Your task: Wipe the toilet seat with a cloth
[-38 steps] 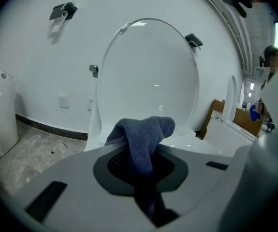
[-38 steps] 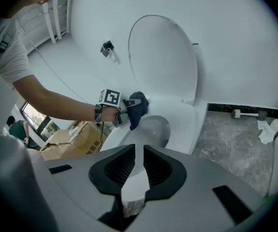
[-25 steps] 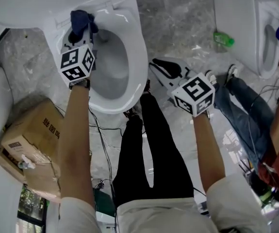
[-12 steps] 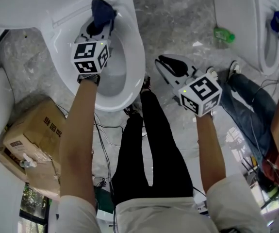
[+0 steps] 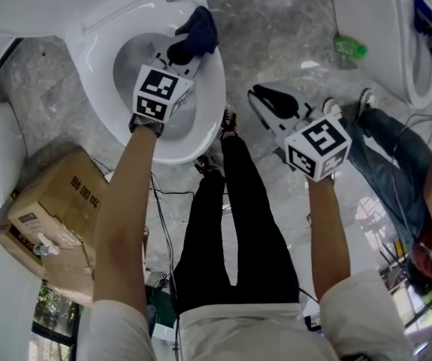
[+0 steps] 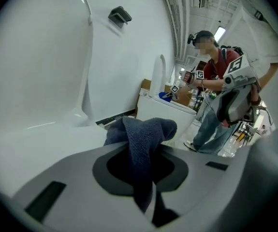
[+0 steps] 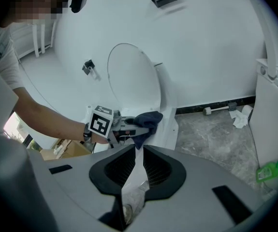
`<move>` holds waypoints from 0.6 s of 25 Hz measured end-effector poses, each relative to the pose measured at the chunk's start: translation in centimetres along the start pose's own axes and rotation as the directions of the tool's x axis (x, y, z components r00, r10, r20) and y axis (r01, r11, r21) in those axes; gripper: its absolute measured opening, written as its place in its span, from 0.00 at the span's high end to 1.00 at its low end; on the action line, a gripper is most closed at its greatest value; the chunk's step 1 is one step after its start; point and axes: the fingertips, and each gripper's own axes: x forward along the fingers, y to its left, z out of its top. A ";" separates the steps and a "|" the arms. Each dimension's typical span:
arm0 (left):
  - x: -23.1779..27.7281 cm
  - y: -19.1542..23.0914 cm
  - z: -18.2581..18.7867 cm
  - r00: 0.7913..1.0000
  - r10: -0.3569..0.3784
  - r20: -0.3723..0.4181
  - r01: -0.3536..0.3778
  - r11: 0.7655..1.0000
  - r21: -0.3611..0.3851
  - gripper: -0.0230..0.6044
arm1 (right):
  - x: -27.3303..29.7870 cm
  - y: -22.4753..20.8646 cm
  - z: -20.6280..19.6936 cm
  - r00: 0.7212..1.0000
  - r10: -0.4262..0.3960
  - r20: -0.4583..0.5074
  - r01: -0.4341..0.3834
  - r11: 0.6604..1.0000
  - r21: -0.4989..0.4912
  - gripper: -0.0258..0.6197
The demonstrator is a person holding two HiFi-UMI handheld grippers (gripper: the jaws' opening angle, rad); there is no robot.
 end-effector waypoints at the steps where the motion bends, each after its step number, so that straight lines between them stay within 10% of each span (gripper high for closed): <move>1: -0.2 -1.0 -0.3 0.999 -0.035 -0.003 0.035 0.999 -0.010 0.89 | -0.3 0.1 -0.2 1.000 -0.002 0.002 0.002 1.000 0.002 0.86; 15: -6.3 -12.2 -8.6 0.888 -0.403 -0.222 0.407 0.913 -0.030 0.89 | -1.4 3.2 -2.5 0.998 -0.024 0.059 0.023 0.999 0.026 0.86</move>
